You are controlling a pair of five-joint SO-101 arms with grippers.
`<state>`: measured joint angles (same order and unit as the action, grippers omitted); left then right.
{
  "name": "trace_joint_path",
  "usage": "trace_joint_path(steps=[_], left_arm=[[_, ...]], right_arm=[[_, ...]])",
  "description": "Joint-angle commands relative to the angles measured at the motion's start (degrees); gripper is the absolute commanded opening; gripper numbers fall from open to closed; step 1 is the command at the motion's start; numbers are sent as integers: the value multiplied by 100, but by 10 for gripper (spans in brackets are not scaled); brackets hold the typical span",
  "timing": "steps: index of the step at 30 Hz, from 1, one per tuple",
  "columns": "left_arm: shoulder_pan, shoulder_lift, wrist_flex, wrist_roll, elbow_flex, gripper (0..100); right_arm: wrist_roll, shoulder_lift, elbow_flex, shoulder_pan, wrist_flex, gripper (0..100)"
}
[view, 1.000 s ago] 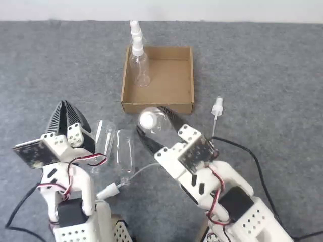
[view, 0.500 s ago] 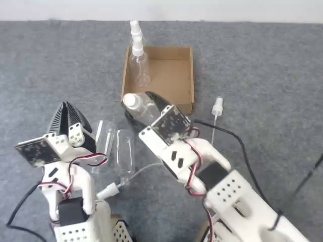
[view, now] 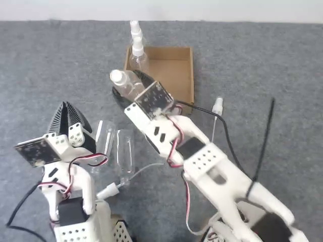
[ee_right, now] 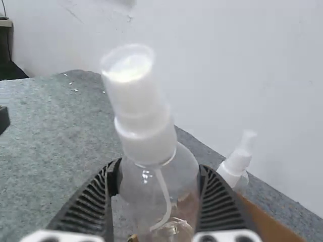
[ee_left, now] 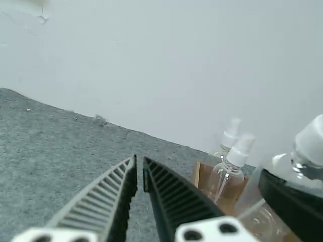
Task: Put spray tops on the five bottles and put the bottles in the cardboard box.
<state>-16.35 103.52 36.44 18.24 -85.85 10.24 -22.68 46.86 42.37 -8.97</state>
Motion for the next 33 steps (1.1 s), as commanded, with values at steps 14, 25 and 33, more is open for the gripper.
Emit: trace_joint_path(steps=[14, 25, 33], left_arm=[[-35, 79, 18, -62, 84, 19], [-35, 79, 18, -62, 92, 19], [-35, 79, 18, -62, 92, 19]], right_arm=[[-1398, 2079, -1758, -840, -664, 7], [-1407, 3125, -2233, -831, -664, 7], [-1415, 3820, -2593, -725, -664, 7]])
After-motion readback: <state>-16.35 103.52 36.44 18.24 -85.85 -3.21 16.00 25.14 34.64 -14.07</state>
